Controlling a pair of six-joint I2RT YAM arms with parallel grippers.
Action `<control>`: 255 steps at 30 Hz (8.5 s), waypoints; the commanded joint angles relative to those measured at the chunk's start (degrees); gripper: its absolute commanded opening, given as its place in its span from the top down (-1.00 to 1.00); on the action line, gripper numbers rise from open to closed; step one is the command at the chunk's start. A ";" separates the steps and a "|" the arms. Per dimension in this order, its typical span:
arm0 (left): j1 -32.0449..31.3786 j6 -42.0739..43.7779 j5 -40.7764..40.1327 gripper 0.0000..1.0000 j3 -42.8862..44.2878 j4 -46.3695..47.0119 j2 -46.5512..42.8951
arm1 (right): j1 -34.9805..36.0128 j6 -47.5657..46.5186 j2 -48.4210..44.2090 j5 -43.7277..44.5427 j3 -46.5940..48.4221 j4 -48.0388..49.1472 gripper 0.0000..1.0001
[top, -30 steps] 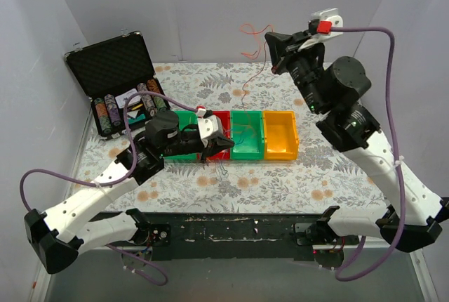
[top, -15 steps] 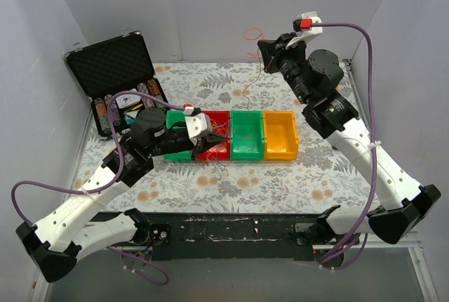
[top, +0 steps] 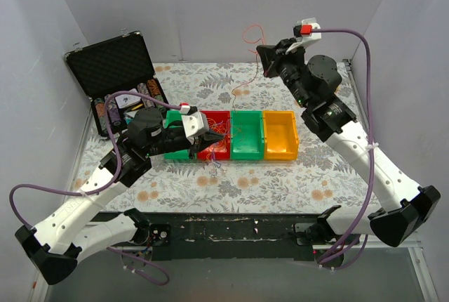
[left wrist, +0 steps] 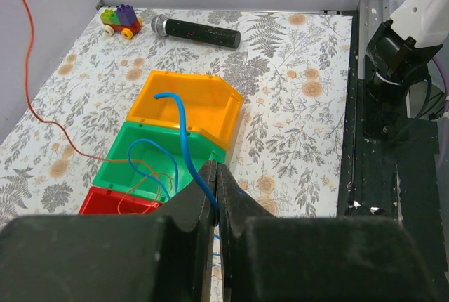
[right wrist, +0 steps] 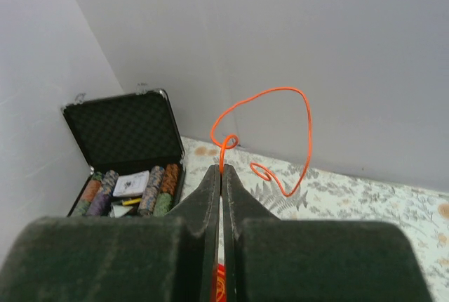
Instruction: Untangle the cables
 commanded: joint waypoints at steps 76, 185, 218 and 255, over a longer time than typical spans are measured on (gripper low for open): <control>2.36 -1.67 -3.61 1.00 3.88 6.25 -0.13 | 2.18 1.05 -13.34 -16.27 -40.59 5.82 -0.45; 3.59 12.93 -37.02 1.00 -3.85 8.97 -5.05 | -4.94 -5.20 -18.81 9.10 -47.29 9.97 0.97; 15.02 10.02 -32.89 1.00 -10.97 13.89 2.77 | -8.37 -0.19 -12.03 6.03 -37.01 0.22 -0.39; 20.21 13.54 -21.37 1.00 -22.31 18.46 4.17 | -8.37 2.36 -16.78 4.26 -39.39 -0.83 -0.37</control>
